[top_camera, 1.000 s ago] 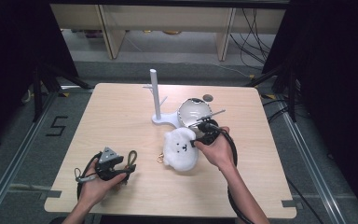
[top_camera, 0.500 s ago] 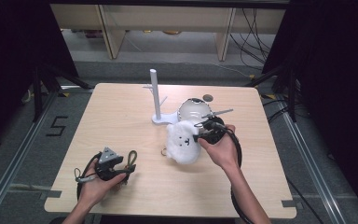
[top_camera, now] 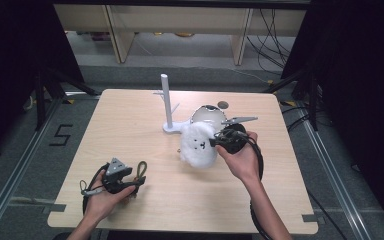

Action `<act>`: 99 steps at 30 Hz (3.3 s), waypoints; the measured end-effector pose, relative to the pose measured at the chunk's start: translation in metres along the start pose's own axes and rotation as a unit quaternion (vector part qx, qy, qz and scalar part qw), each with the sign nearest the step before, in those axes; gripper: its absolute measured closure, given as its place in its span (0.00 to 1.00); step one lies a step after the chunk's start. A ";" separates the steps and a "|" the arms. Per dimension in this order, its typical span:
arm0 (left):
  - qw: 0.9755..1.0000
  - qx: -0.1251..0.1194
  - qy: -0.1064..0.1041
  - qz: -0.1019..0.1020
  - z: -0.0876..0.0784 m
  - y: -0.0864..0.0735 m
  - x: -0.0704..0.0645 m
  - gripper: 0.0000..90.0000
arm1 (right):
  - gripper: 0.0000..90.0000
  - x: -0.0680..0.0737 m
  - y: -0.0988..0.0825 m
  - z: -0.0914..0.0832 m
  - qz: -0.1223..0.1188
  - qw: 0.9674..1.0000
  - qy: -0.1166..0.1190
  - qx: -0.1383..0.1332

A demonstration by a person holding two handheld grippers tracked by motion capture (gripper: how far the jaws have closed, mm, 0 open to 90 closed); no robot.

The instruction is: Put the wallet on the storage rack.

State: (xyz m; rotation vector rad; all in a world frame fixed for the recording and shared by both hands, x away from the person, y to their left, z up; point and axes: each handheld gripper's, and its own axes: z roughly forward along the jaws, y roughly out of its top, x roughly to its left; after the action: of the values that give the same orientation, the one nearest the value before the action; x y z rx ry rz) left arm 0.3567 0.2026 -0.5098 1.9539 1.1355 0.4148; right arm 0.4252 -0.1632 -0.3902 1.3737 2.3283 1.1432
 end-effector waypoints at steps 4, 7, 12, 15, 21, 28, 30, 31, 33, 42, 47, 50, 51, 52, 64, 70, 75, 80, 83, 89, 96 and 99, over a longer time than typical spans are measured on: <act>1.000 0.004 0.002 0.004 -0.001 0.000 0.001 0.38 | 0.95 0.001 0.001 -0.004 0.004 1.000 -0.002 -0.014; 1.000 0.003 0.001 0.004 -0.001 0.000 0.001 0.38 | 0.95 0.001 0.003 -0.006 -0.001 1.000 -0.005 -0.029; 1.000 0.005 0.002 0.006 -0.001 0.000 0.001 0.38 | 0.95 -0.001 0.007 -0.010 -0.020 0.999 -0.007 -0.050; 1.000 0.005 0.002 0.006 -0.001 0.000 0.001 0.38 | 0.95 0.000 0.008 -0.013 -0.011 0.998 -0.011 -0.055; 1.000 0.004 0.004 0.004 -0.002 0.000 0.001 0.38 | 0.95 -0.002 0.012 -0.016 -0.014 0.997 -0.014 -0.069; 1.000 0.000 0.004 0.007 -0.001 0.000 0.001 0.38 | 0.95 -0.003 0.017 -0.020 -0.012 0.997 -0.017 -0.080; 1.000 0.000 0.004 0.006 -0.001 0.000 0.001 0.38 | 0.95 -0.003 0.018 -0.022 -0.004 0.996 -0.021 -0.081; 1.000 0.001 0.004 0.006 -0.001 0.000 0.001 0.38 | 0.95 -0.005 0.019 -0.022 -0.011 0.996 -0.020 -0.085; 1.000 0.000 0.004 0.006 -0.001 0.000 0.001 0.38 | 0.95 -0.005 0.020 -0.022 -0.010 0.996 -0.021 -0.086; 1.000 -0.001 0.004 0.004 -0.001 0.000 0.000 0.38 | 0.95 -0.008 0.029 -0.028 -0.008 0.994 -0.027 -0.105; 1.000 0.000 0.004 0.004 -0.001 0.000 0.000 0.38 | 0.95 -0.013 0.033 -0.030 -0.004 0.993 -0.032 -0.114; 1.000 -0.002 0.003 0.005 -0.001 0.000 0.001 0.38 | 0.95 -0.015 0.036 -0.032 -0.001 0.992 -0.037 -0.119; 1.000 -0.002 0.003 0.005 -0.001 0.000 0.001 0.38 | 0.95 -0.016 0.037 -0.032 -0.003 0.992 -0.040 -0.119; 1.000 -0.002 0.002 0.005 -0.001 0.000 0.001 0.38 | 0.95 -0.017 0.038 -0.033 -0.009 0.991 -0.047 -0.122; 1.000 0.001 0.002 0.006 0.000 0.001 0.000 0.38 | 0.95 -0.029 0.043 -0.033 0.017 0.990 -0.058 -0.125; 1.000 0.001 0.002 0.007 0.000 0.001 0.000 0.38 | 0.95 -0.036 0.042 -0.031 0.017 0.990 -0.062 -0.121; 1.000 -0.004 0.000 0.004 0.000 0.000 0.000 0.38 | 0.95 -0.039 0.041 -0.027 0.027 0.991 -0.066 -0.115; 1.000 0.000 0.002 0.005 -0.001 0.000 0.001 0.38 | 0.95 -0.043 0.040 -0.020 0.026 0.991 -0.072 -0.108; 1.000 0.003 0.002 0.006 -0.002 0.000 0.001 0.38 | 0.95 -0.044 0.040 -0.016 0.035 0.991 -0.076 -0.107; 1.000 0.001 0.004 0.004 -0.001 0.000 0.001 0.38 | 0.95 -0.047 0.041 -0.010 0.036 0.990 -0.081 -0.110; 1.000 0.002 0.002 0.005 -0.001 0.000 0.001 0.38 | 0.95 -0.047 0.044 -0.003 0.031 0.990 -0.089 -0.106; 1.000 0.001 0.003 0.005 -0.001 0.000 0.001 0.38 | 0.95 -0.048 0.045 0.000 0.029 0.990 -0.092 -0.106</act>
State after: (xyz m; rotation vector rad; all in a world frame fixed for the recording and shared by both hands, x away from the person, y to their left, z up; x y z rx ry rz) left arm 0.3561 0.2038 -0.5093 1.9611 1.1308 0.4252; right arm 0.4807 -0.1898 -0.3681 1.4119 1.9894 1.1868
